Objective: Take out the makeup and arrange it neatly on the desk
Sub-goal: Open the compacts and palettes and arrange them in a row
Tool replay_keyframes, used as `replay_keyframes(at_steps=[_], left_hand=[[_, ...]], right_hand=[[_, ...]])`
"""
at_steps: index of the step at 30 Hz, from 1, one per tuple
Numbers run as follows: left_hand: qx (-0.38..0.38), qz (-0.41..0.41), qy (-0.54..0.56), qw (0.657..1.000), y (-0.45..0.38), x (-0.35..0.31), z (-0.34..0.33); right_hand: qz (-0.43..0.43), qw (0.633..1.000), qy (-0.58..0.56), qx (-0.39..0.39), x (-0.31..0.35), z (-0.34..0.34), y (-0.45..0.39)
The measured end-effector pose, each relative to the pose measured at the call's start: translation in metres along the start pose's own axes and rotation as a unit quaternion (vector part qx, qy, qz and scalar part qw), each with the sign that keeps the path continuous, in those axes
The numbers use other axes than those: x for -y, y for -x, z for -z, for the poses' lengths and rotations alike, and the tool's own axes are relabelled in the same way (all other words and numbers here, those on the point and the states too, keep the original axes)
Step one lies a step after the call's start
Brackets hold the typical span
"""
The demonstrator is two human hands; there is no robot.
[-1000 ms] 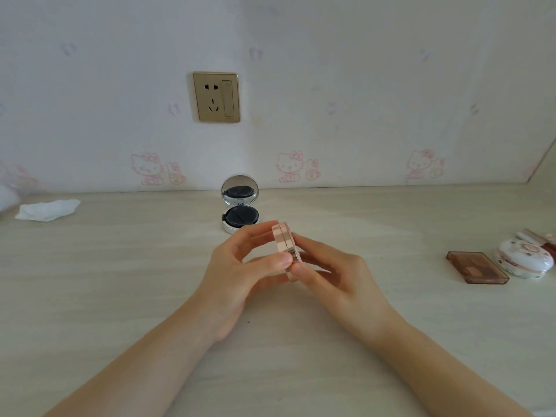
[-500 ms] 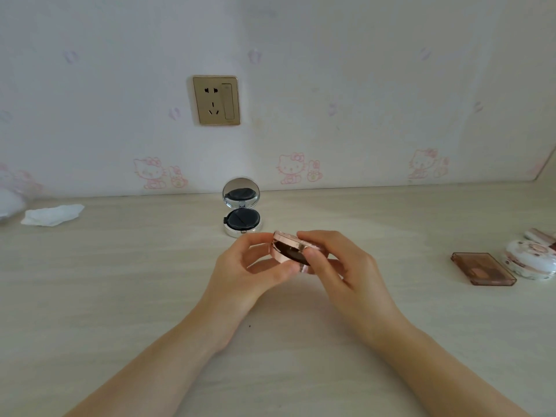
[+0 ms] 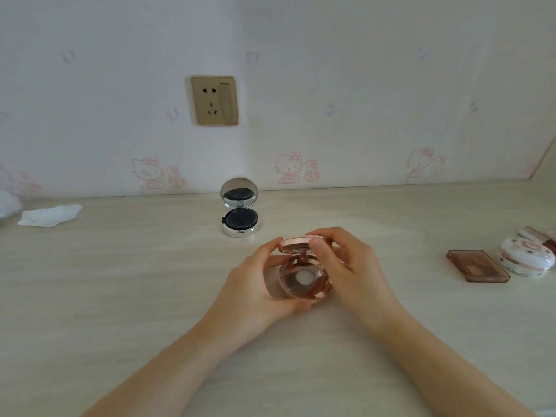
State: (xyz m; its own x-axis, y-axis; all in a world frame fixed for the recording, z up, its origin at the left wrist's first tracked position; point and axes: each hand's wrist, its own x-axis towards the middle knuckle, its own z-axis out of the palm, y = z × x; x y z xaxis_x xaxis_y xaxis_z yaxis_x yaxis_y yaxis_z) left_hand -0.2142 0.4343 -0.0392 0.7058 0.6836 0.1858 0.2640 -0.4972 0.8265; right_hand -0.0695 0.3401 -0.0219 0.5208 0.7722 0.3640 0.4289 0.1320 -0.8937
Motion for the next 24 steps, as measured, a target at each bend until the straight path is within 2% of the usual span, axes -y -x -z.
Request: replay_keyframes(at_steps=[3,8,12,17,24], left_hand=[[-0.001,-0.004,-0.007,1.000,-0.001,0.000,-0.002],[-0.004,-0.001,-0.009,1.000,-0.003,0.002,-0.001],[-0.003,0.005,-0.028,1.000,-0.004,0.003,-0.001],[-0.002,0.001,-0.056,0.998,-0.006,-0.001,-0.001],[-0.015,0.000,-0.072,0.997,-0.008,0.001,-0.003]], right_hand=[[-0.021,1.000,-0.010,-0.010,-0.003,0.001,-0.002],[-0.017,0.997,0.071,-0.013,-0.005,0.002,-0.010],[-0.033,0.998,0.059,0.003,-0.004,-0.002,-0.022],[-0.071,0.997,-0.009,0.013,0.001,-0.005,-0.035],[-0.107,0.993,-0.038,-0.009,-0.003,-0.012,-0.048]])
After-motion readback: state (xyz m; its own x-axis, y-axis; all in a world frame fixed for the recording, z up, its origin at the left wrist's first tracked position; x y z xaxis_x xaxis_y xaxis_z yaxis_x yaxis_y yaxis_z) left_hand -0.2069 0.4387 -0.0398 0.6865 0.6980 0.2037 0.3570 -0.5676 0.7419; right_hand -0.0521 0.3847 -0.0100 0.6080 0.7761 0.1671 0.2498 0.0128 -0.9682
